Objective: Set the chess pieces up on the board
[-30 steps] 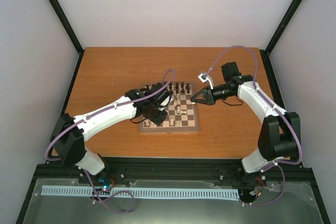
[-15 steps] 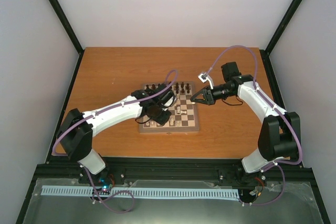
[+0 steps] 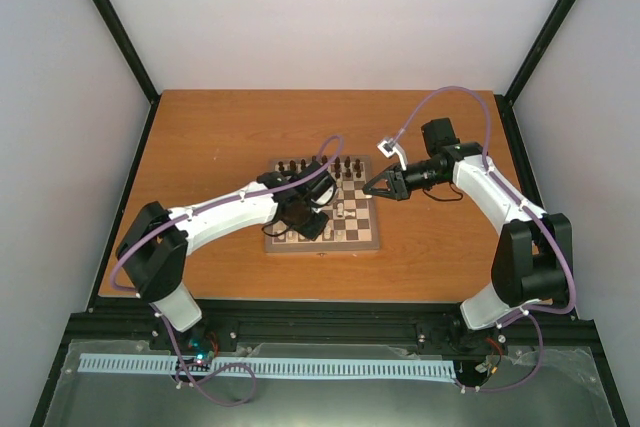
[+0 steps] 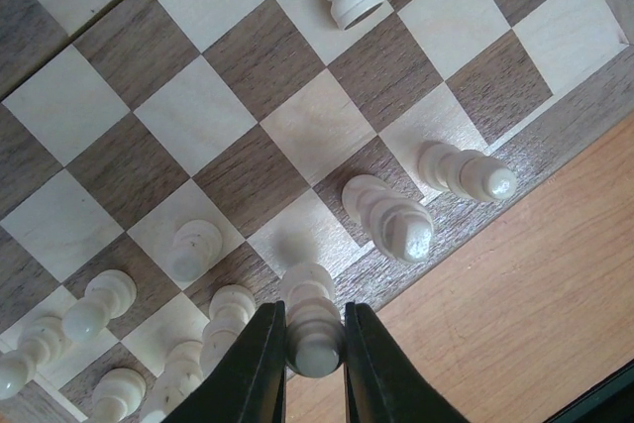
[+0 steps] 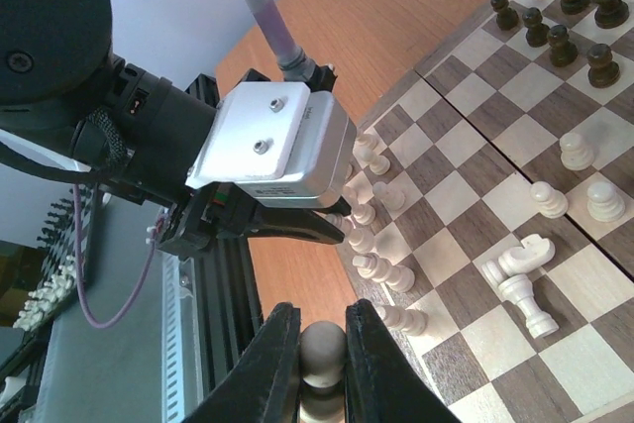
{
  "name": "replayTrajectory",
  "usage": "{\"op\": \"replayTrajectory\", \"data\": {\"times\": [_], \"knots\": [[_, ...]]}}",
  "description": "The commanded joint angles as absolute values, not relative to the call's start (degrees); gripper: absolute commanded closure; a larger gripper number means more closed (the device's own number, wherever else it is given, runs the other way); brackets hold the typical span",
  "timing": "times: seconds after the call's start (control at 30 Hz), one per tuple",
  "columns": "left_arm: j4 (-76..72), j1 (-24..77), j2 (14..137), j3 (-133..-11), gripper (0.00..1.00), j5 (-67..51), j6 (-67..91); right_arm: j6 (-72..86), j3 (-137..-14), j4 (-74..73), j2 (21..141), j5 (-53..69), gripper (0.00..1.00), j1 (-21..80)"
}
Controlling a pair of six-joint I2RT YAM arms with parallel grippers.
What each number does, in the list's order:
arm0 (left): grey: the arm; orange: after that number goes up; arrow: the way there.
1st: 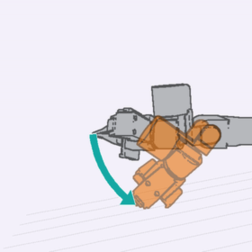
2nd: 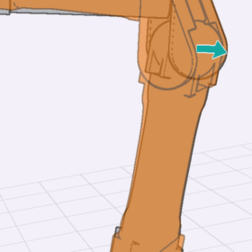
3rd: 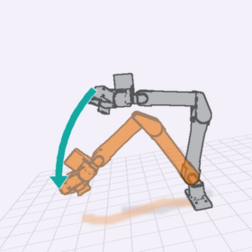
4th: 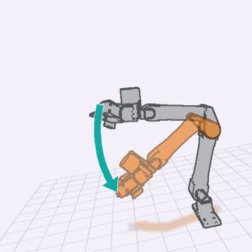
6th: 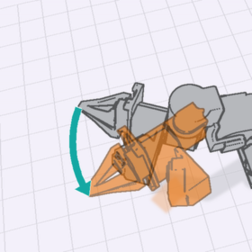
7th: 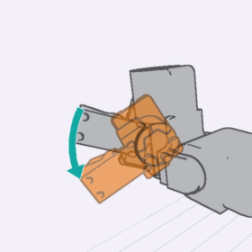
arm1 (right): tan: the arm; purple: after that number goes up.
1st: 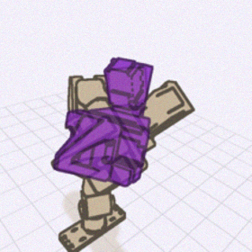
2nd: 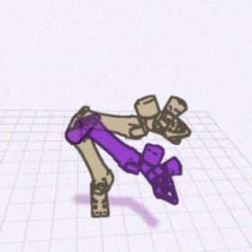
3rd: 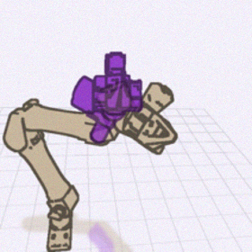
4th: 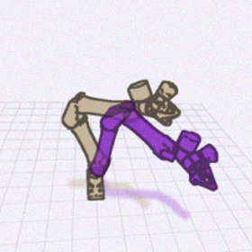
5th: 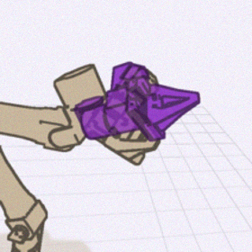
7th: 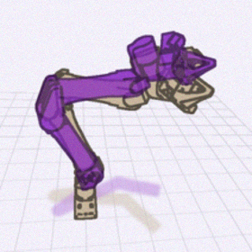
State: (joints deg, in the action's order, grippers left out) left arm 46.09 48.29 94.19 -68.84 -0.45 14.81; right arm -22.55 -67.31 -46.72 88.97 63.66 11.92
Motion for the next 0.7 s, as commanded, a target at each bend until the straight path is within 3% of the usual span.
{"op": "replayTrajectory", "data": {"times": [0.0,0.67], "knots": [[44.85,48.3,95.43,-70.79,0.88,-1.65,15.6,-23.66,-67.12,-46.67,88.37,64.64,0.94,11.43],[44.0,48.34,97.39,-71.79,0.87,-1.4,15.64,-24.58,-67.14,-47.26,88.48,65.4,0.94,11.16]]}}
